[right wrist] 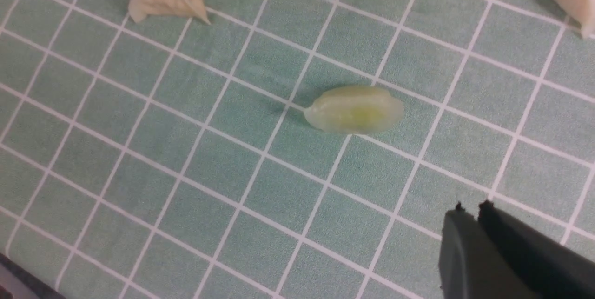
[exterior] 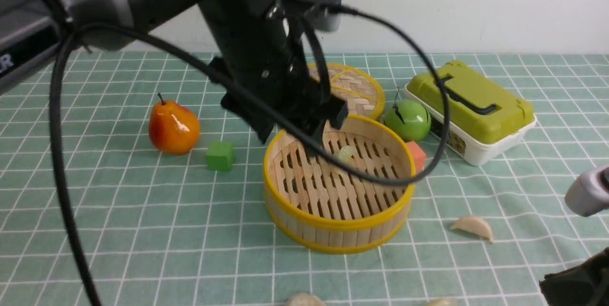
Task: Put the dumplings into the steamer on the table with the blue tablecloth.
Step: 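Reach for and grasp a dumpling on the table with the left gripper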
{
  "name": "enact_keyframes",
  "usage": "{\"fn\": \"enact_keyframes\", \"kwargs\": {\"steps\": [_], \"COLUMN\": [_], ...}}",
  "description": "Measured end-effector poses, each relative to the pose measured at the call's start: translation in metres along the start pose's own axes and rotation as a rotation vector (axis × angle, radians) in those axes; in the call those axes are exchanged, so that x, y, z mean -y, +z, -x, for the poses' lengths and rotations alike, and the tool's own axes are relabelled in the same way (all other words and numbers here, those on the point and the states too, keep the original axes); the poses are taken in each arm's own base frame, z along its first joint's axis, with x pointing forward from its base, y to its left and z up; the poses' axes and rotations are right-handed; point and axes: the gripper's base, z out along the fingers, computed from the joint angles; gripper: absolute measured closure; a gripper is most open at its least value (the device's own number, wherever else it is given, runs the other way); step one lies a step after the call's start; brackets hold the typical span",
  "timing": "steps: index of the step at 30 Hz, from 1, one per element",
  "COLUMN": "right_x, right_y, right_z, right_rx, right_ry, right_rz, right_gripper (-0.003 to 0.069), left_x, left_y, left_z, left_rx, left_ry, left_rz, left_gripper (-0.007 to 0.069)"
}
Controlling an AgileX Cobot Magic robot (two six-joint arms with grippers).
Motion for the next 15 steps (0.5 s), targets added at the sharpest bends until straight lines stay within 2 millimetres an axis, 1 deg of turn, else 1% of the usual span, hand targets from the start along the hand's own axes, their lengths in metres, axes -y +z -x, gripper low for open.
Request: {"fn": "enact_keyframes", "kwargs": {"steps": [3, 4, 5, 7, 11, 13, 14, 15], "right_x": [0.0, 0.0, 0.0, 0.0, 0.0, 0.0, 0.0, 0.0], "right_y": [0.0, 0.0, 0.0, 0.0, 0.0, 0.0, 0.0, 0.0], "right_z": [0.0, 0.0, 0.0, 0.0, 0.0, 0.001, 0.001, 0.001], "right_rx": [0.0, 0.0, 0.0, 0.0, 0.004, 0.007, 0.007, 0.008], "right_ry": [0.001, 0.001, 0.001, 0.001, 0.002, 0.002, 0.002, 0.002], "right_rz": [0.001, 0.001, 0.001, 0.001, 0.001, 0.001, 0.001, 0.0], "right_gripper": [0.0617, 0.0617, 0.0617, 0.0617, 0.0617, 0.0615, 0.0615, 0.0613], "left_x": [-0.001, 0.0, 0.0, 0.001, 0.008, 0.019, 0.02, 0.03], "left_y": [0.027, 0.032, 0.045, 0.061, 0.089, 0.102, 0.104, 0.114], "left_z": [-0.033, -0.037, -0.05, -0.06, -0.073, -0.076, -0.076, -0.077], "left_rx": [-0.084, -0.079, -0.09, -0.081, -0.086, -0.097, -0.094, -0.1], "left_ry": [0.022, 0.027, 0.044, 0.056, 0.111, 0.162, 0.169, 0.215], "left_rz": [-0.031, -0.043, -0.062, -0.086, -0.105, -0.107, -0.105, -0.097], "left_gripper": [0.0104, 0.0104, 0.0104, 0.0104, 0.0104, 0.0104, 0.0104, 0.0104]}}
